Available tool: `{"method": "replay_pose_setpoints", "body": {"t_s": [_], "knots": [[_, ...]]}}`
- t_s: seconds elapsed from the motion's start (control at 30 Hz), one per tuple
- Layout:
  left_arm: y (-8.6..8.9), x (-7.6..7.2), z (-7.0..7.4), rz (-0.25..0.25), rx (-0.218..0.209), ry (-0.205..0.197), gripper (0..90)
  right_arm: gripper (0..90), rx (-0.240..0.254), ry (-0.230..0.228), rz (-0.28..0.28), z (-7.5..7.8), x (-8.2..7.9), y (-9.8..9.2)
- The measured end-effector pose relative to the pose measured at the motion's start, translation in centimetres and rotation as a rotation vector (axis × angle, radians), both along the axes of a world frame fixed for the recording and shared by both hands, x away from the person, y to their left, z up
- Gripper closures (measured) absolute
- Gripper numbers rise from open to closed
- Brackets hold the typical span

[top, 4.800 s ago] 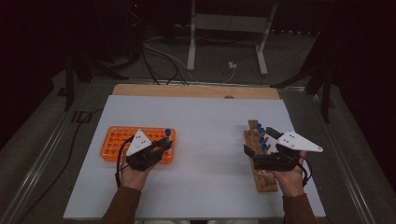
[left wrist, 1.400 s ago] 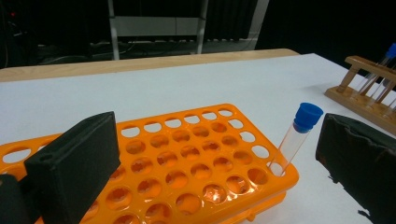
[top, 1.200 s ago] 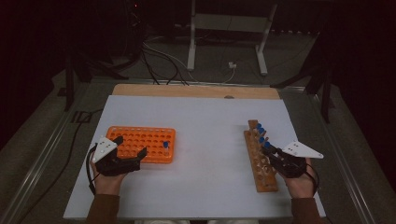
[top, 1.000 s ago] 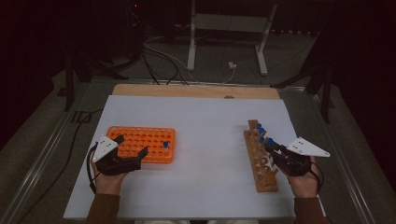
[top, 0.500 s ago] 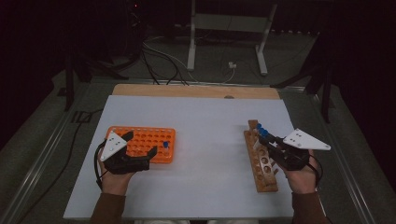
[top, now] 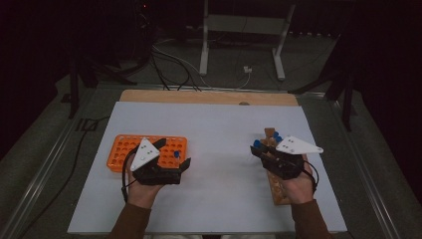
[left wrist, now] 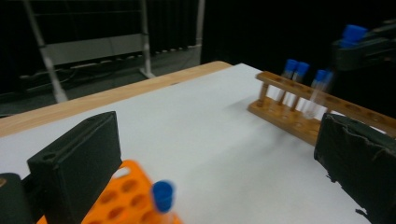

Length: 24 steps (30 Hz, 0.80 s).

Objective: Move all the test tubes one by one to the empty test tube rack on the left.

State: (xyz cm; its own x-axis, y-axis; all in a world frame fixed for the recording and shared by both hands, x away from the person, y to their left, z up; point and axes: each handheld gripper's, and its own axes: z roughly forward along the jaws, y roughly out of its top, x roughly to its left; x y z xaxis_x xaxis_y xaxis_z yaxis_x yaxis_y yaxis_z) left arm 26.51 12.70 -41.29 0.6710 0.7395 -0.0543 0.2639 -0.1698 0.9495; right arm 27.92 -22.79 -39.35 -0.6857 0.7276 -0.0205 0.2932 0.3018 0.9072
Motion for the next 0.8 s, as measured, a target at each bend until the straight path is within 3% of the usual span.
{"method": "replay_pose_setpoints", "body": {"t_s": [0.07,0.33,0.43,0.6,0.8], "knots": [[-0.9,0.2,-0.1,-0.017,0.023,0.002,3.5,76.8,0.008,0.008,0.011,-0.1,0.1,0.6],[-3.8,1.0,-0.9,-0.096,0.042,0.044,9.0,76.8,0.021,0.032,0.06,-0.4,0.6,2.9],[-4.9,1.2,-1.3,-0.115,0.053,0.05,15.0,76.8,0.025,0.037,0.081,-0.5,0.5,3.8],[-6.1,1.6,-1.9,-0.133,0.047,0.061,18.7,76.8,0.03,0.043,0.108,-0.6,0.6,5.1],[-6.9,1.5,-2.1,-0.18,0.056,0.052,41.2,76.8,0.029,0.049,0.129,-0.7,0.6,6.1]]}}
